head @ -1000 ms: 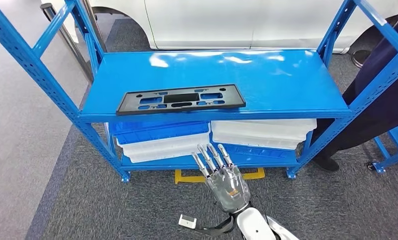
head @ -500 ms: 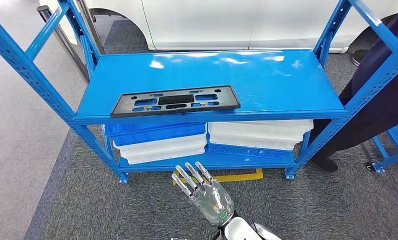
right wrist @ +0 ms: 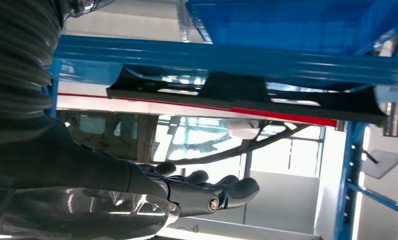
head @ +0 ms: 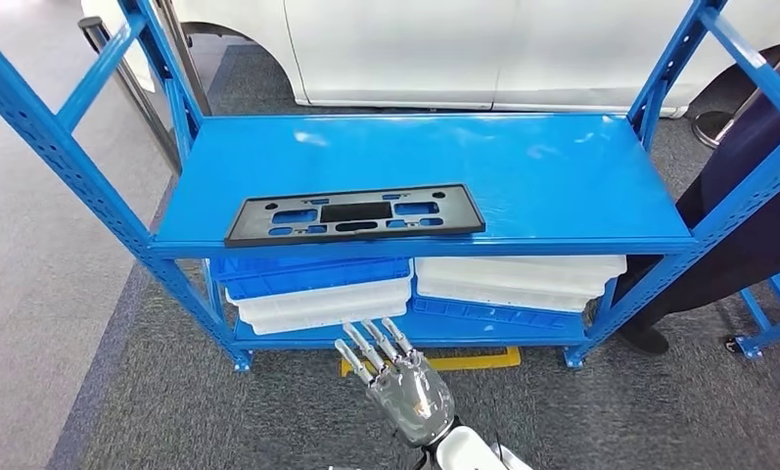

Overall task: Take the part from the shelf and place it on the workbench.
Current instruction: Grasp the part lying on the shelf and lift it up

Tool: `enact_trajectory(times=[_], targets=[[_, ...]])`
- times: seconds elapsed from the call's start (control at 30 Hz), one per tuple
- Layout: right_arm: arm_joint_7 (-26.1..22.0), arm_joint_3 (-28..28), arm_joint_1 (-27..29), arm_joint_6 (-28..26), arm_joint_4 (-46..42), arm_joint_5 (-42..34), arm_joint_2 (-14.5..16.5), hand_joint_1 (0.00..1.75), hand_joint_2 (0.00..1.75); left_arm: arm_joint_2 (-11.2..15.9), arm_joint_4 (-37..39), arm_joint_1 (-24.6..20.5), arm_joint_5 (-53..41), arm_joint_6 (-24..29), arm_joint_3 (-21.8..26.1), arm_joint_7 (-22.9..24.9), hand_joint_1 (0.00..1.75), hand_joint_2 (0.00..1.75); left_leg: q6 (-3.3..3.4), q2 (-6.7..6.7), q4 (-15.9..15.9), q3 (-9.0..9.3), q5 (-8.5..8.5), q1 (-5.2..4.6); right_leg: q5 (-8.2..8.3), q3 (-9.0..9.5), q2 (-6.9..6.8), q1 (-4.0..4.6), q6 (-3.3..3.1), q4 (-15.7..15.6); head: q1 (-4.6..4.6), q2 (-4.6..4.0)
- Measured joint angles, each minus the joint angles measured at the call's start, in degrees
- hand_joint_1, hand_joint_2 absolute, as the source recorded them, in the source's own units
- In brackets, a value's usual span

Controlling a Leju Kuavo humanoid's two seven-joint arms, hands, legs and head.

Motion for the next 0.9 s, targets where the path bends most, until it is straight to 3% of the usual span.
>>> enact_trajectory(times=[0.13, 0.17, 0.27, 0.3, 0.33, 0.37, 0.43, 0.5, 0.6, 0.67, 0.7, 0.77, 0.8, 0.83, 0.87, 0.9], targets=[[-0.39, -0.96, 0.61, 0.10, -0.58, -0.03, 0.43, 0.00, 1.75, 0.21, 0.01, -0.16, -0.08, 0.20, 0.24, -0.02, 0.00, 0.00, -1.21, 0.14, 1.72, 0.18, -0.39, 0.04, -0.33, 1.28, 0.07, 0.00, -1.58, -1.17, 0.03, 0.00], [-0.45, -1.17, 0.63, 0.10, -0.74, -0.04, 0.62, 0.00, 1.75, 0.27, 0.01, -0.24, -0.11, 0.25, 0.26, -0.02, 0.00, 0.00, -1.42, 0.17, 3.91, -0.93, -0.76, 0.12, -0.48, 1.86, 0.06, -0.11, -1.87, -1.48, 0.02, 0.00], [-0.66, -1.74, 0.83, 0.11, -0.94, -0.04, 1.03, 0.00, 1.75, 0.35, 0.03, -0.24, -0.22, 0.36, 0.36, -0.02, 0.00, 0.00, -2.12, 0.20, 13.99, -7.46, -4.25, 0.26, -1.34, 3.05, -0.03, -0.11, -2.44, -1.79, -0.02, 0.00], [-0.74, -1.89, 1.00, 0.11, -0.95, -0.04, 1.07, 0.00, 1.75, 0.40, 0.03, -0.14, -0.30, 0.40, 0.43, -0.02, 0.00, 0.00, -2.25, 0.20, 15.85, -9.23, -4.91, 0.28, -1.70, 3.47, 0.02, -0.08, -2.47, -1.79, -0.02, 0.00], [-0.81, -2.06, 1.18, 0.11, -0.96, -0.04, 1.10, 0.00, 1.75, 0.46, 0.03, -0.06, -0.41, 0.45, 0.51, -0.01, 0.00, 0.00, -2.28, 0.20, 15.83, -10.08, -4.34, 0.29, -2.06, 3.97, 0.08, -0.07, -2.45, -1.79, -0.02, 0.00], [-0.89, -2.24, 1.34, 0.10, -0.98, -0.04, 1.14, 0.00, 1.75, 0.52, 0.03, -0.02, -0.53, 0.50, 0.61, -0.01, 0.00, 0.00, -2.21, 0.21, 13.90, -10.02, -2.41, 0.29, -2.44, 4.54, 0.14, -0.06, -2.39, -1.79, -0.03, 0.00], [-0.97, -2.57, 1.49, 0.09, -1.17, -0.04, 1.28, 0.00, 1.75, 0.64, 0.03, -0.02, -0.67, 0.54, 0.78, 0.01, 0.00, 0.00, -1.81, 0.24, 6.80, -8.09, 2.92, 0.22, -3.22, 5.71, 0.19, -0.04, -2.11, -1.79, -0.01, 0.00], [-1.10, -2.97, 1.55, 0.05, -1.46, -0.04, 1.44, 0.00, 1.75, 0.72, 0.03, -0.12, -0.75, 0.55, 0.99, 0.02, 0.00, 0.00, -1.18, 0.29, 2.07, -6.72, 4.74, -0.08, -3.83, 6.12, 0.20, 0.06, -1.56, -1.73, -0.01, 0.00], [-1.43, -3.53, 1.74, -0.04, -1.99, -0.06, 1.62, 0.00, 1.75, 0.78, 0.03, -0.06, -0.95, 0.58, 1.32, 0.03, 0.00, 0.00, -0.21, 0.28, 1.20, -6.34, 5.10, -0.18, -4.49, 6.30, 0.19, 0.14, -0.53, -1.79, 0.00, 0.00], [-1.48, -3.88, 1.78, -0.12, -2.42, -0.06, 1.72, 0.00, 1.75, 0.80, 0.03, -0.07, -1.05, 0.58, 1.50, 0.01, 0.00, 0.00, 0.42, 0.34, 0.52, -5.78, 5.31, 0.14, -5.90, 5.67, 0.18, 0.13, 0.04, 0.14, 0.00, 0.00], [-1.48, -4.07, 1.82, -0.15, -2.57, -0.06, 1.74, 0.00, 1.75, 0.80, 0.03, -0.14, -1.08, 0.58, 1.56, 0.01, 0.00, 0.00, 0.75, 0.38, 0.24, -5.49, 5.30, 0.28, -7.31, 4.37, 0.17, 0.09, 0.26, 2.79, 0.02, 0.00], [-1.49, -4.43, 2.06, -0.20, -2.65, -0.07, 1.73, 0.00, 1.75, 0.84, 0.03, -0.26, -1.08, 0.58, 1.65, 0.01, 0.00, 0.00, 1.17, 0.37, 0.17, -5.20, 4.97, 0.21, -10.26, 0.10, 0.17, -0.03, 0.57, 10.29, 0.02, 0.00], [-1.49, -4.57, 2.23, -0.21, -2.65, -0.07, 1.72, 0.00, 1.75, 0.87, 0.03, -0.28, -1.08, 0.58, 1.68, 0.01, 0.00, 0.00, 1.26, 0.35, 0.18, -5.03, 4.77, 0.18, -10.81, -1.82, 0.16, -0.12, 0.69, 13.17, 0.03, 0.00], [-1.50, -4.68, 2.37, -0.21, -2.65, -0.07, 1.72, 0.00, 1.75, 0.89, 0.03, -0.28, -1.09, 0.58, 1.72, 0.01, 0.00, 0.00, 1.25, 0.30, 0.19, -4.77, 4.52, 0.18, -10.14, -2.90, 0.15, -0.22, 0.78, 14.16, 0.02, 0.00], [-1.50, -4.77, 2.44, -0.21, -2.66, -0.07, 1.72, 0.00, 1.75, 0.90, 0.03, -0.25, -1.10, 0.57, 1.75, 0.02, 0.00, 0.00, 1.18, 0.24, 0.21, -4.39, 4.23, 0.18, -8.35, -2.88, 0.13, -0.31, 0.81, 12.97, 0.02, 0.00], [-1.50, -4.83, 2.45, -0.21, -2.68, -0.07, 1.72, 0.00, 1.75, 0.91, 0.03, -0.22, -1.12, 0.55, 1.80, 0.03, 0.00, 0.00, 1.06, 0.18, 0.27, -3.93, 3.87, 0.18, -5.72, -1.77, 0.11, -0.39, 0.75, 9.66, 0.03, 0.00]])
